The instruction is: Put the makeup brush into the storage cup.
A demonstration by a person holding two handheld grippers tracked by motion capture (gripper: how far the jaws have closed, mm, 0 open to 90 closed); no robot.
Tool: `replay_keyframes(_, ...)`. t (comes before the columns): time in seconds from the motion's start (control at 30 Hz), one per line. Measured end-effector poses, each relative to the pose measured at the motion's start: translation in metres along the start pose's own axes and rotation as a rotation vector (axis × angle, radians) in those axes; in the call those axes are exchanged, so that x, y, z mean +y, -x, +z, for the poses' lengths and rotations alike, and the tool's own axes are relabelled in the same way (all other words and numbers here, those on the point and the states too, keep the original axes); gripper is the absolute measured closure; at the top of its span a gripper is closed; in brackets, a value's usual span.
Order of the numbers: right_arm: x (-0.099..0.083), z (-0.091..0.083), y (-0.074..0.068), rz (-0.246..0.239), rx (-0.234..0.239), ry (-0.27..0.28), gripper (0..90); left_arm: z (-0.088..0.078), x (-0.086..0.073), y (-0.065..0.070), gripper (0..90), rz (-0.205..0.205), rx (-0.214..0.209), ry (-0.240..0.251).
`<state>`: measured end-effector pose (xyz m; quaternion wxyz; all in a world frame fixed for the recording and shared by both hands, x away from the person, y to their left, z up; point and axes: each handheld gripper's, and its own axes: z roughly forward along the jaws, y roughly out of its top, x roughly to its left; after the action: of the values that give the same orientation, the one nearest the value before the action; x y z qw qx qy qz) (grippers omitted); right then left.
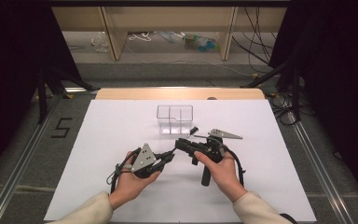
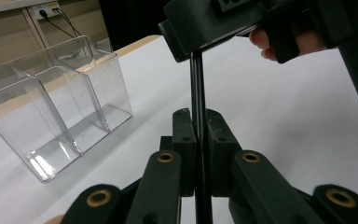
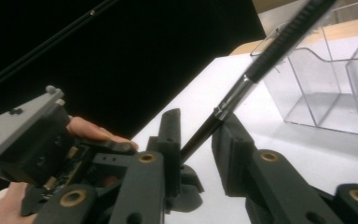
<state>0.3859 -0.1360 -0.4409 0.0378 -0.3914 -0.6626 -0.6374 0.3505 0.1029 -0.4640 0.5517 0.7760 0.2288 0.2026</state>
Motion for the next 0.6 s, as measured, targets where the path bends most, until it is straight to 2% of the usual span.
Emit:
replay_keyframes(0.2, 0.001, 0.000, -0.004, -0.015, 0.052, -0.004, 84.5, 0.003, -0.002, 0.001, 83.0, 0.022, -0.024, -0.046)
replay_keyframes(0.27, 0.001, 0.000, -0.007, -0.029, 0.057, -0.008, 85.4, 0.005, -0.003, 0.002, 76.3, 0.017, -0.039, -0.065)
replay_keyframes(0.33, 0.002, 0.000, -0.009, -0.051, 0.055, -0.012, 85.5, 0.008, -0.005, 0.004, 63.3, 0.007, -0.054, -0.088)
replay_keyframes(0.37, 0.003, 0.000, -0.010, -0.073, 0.045, -0.019, 85.4, 0.008, -0.005, 0.003, 56.5, 0.025, -0.052, -0.092)
replay_keyframes(0.4, 0.004, -0.001, -0.011, -0.100, 0.032, -0.022, 85.4, 0.008, -0.006, 0.004, 50.9, 0.006, -0.052, -0.096)
replay_keyframes(0.43, 0.005, -0.002, -0.012, -0.112, 0.027, -0.025, 85.4, 0.008, -0.006, 0.003, 45.5, 0.013, -0.066, -0.101)
replay_keyframes(0.47, 0.006, -0.002, -0.012, -0.149, 0.009, -0.025, 85.5, 0.008, -0.006, 0.004, 41.1, -0.021, -0.073, -0.097)
replay_keyframes(0.5, 0.007, -0.003, -0.013, -0.174, -0.007, -0.034, 85.4, 0.007, -0.005, 0.004, 38.2, -0.007, -0.074, -0.091)
replay_keyframes(0.53, 0.009, -0.004, -0.015, -0.198, -0.017, -0.038, 85.4, 0.005, -0.005, 0.004, 33.4, -0.018, -0.073, -0.092)
replay_keyframes(0.57, 0.010, -0.005, -0.015, -0.224, -0.031, -0.048, 85.4, 0.004, -0.004, 0.004, 30.9, -0.007, -0.075, -0.088)
replay_keyframes(0.6, 0.010, -0.006, -0.016, -0.236, -0.037, -0.051, 85.4, 0.003, -0.004, 0.004, 29.9, -0.022, -0.079, -0.076)
